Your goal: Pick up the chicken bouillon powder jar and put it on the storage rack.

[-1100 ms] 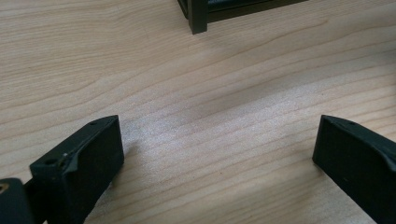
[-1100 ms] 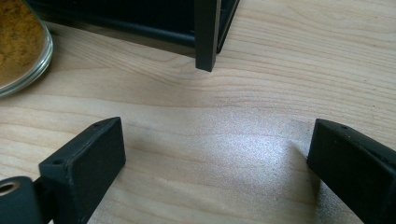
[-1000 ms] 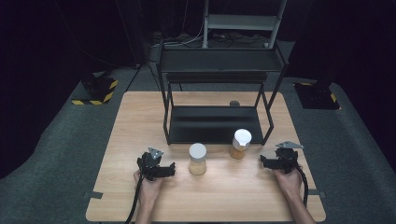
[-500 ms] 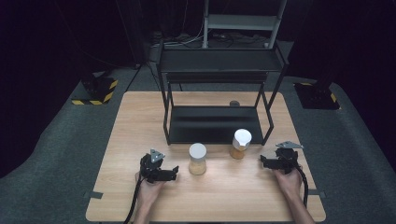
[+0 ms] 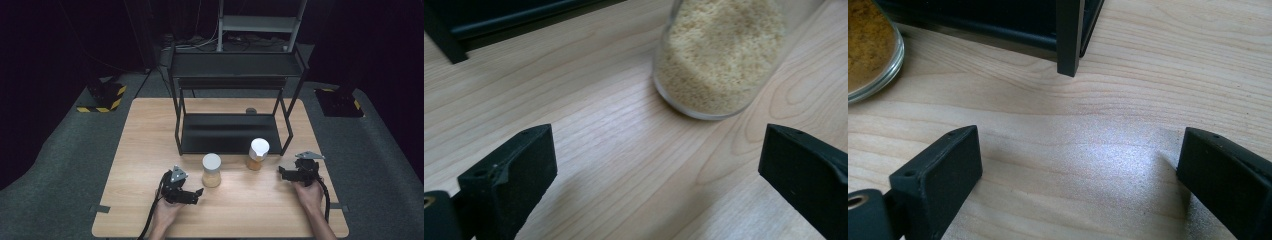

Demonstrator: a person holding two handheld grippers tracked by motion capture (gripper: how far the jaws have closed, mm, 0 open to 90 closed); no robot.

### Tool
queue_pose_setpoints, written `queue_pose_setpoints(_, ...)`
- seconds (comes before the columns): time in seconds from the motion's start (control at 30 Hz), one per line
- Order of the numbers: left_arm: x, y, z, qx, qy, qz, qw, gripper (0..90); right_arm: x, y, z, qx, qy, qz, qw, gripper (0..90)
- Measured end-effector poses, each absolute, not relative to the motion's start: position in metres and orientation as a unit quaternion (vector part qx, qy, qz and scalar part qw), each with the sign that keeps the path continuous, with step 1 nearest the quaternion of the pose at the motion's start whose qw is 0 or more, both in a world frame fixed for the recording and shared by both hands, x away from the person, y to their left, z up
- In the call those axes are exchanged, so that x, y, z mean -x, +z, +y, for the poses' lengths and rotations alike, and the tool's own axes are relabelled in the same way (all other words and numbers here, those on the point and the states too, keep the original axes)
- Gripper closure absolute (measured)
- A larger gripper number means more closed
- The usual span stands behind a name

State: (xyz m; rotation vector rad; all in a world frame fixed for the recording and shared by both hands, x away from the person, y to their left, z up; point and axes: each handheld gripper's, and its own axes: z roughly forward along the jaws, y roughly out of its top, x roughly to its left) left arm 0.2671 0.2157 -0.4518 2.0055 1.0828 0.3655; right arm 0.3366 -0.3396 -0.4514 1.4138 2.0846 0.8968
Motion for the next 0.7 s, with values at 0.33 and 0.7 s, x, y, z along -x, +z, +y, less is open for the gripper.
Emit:
queue_pose_setpoints(0.33,-0.278,-0.447,0.204,-0.796,0.126,0.409,0.427,4.1,-0.337,-0.452,-0.340,-0.513,0.326,0.759,0.232,3.7)
queue_pose_setpoints(0.7,-0.291,-0.437,0.183,-0.799,0.131,0.390,0.439,7.5,-0.337,-0.451,-0.340,-0.514,0.326,0.759,0.232,3.7)
